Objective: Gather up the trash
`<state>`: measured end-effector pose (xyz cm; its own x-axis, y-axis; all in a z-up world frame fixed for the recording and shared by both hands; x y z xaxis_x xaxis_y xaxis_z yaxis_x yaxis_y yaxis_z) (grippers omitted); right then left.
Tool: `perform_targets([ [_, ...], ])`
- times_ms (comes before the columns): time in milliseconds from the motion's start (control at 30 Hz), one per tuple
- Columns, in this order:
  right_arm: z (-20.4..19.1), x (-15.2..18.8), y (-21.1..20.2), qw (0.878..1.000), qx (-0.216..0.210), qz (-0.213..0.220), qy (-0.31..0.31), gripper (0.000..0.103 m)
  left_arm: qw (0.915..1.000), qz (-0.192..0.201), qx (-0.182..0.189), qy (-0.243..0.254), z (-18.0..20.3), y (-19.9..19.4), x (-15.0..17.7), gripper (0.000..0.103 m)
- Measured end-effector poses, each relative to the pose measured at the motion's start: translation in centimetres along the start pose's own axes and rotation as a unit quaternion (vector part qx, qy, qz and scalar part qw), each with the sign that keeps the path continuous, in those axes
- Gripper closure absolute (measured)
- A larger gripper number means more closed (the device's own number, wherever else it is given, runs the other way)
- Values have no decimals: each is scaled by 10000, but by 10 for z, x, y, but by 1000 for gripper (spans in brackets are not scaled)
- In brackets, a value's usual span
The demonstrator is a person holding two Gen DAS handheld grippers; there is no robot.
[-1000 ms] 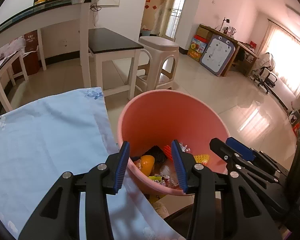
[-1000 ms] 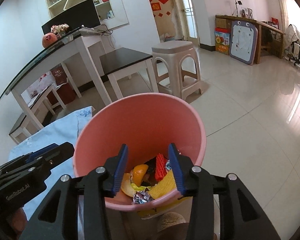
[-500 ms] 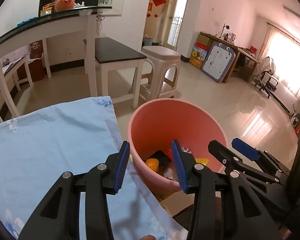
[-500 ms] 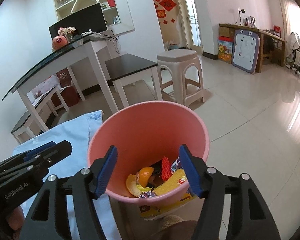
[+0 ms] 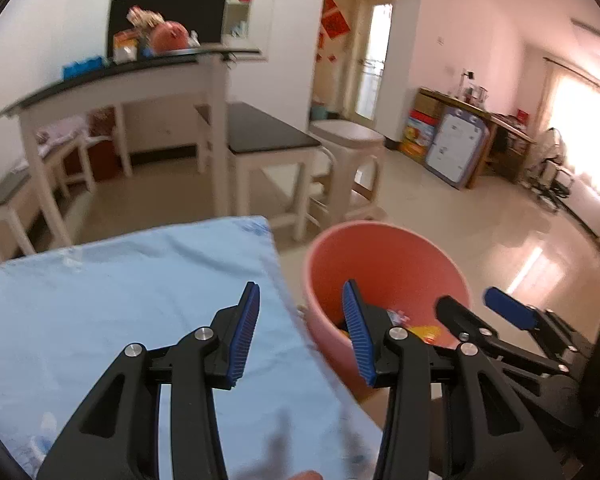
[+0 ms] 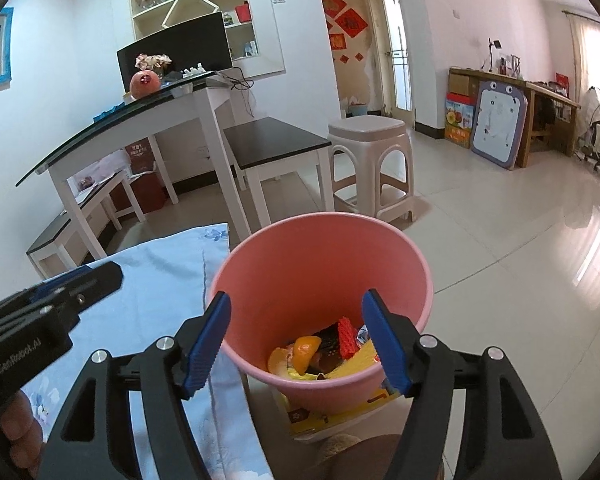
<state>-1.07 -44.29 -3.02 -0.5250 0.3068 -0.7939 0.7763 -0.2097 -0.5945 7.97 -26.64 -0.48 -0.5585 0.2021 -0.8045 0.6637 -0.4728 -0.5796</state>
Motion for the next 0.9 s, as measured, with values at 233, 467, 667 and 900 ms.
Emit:
perform_targets([
  [233,-9,3,-17,9998,73,178,-99,36,9995,174,-177,-180,-12,-16,4,59],
  [467,-23,6,-36,9986,195,417,-257,36,9990,305,-310,-101,-15,-32,8,59],
  [667,-34,12,-55,9971,262,643,-301,27,9990,307,-318,-111,-18,-42,14,59],
  [900,-41,15,-69,9967,227,720,-296,25,9991,278,-258,-167,-21,-52,19,59],
])
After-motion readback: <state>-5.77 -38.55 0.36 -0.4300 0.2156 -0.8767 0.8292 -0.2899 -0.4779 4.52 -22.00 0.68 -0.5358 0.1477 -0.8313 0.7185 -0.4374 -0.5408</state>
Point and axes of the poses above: each gripper's, at about its wrist camera, not at the fingertips, and y roughly the way its jaws point, z to its right, x to its underside, the point moved 6 cm from there along y, roughly the way its jaws point, and after that the axes turned 5 degrees about x, right-handed, at the moved point
